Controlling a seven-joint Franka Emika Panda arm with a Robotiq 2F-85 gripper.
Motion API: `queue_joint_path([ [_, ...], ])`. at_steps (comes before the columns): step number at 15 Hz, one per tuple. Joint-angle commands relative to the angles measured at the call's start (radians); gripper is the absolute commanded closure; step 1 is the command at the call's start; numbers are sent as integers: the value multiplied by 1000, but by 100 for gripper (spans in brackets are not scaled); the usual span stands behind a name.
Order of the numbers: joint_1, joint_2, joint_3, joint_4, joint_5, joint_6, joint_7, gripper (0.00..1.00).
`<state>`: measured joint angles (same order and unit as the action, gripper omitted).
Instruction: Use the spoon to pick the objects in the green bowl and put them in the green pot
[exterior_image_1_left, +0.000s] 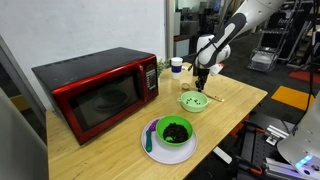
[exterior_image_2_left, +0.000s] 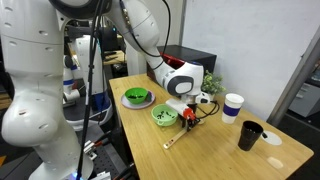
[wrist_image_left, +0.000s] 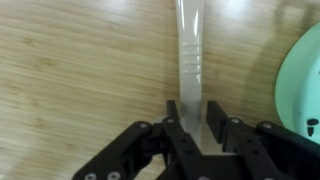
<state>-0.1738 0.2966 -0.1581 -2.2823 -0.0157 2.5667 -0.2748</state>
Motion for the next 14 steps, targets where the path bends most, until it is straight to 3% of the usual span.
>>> queue_joint_path([
  [1, -10, -19, 18, 5, -35, -18, -33, 32],
  [5, 28, -160, 31, -69, -159, -42, -89, 4],
  [6, 46, -206, 30, -90, -215, -53, -77, 1],
  [9, 86, -371, 58, -172, -326, -70, -73, 0],
  [14, 155, -626, 139, -306, -368, -35, -36, 0],
])
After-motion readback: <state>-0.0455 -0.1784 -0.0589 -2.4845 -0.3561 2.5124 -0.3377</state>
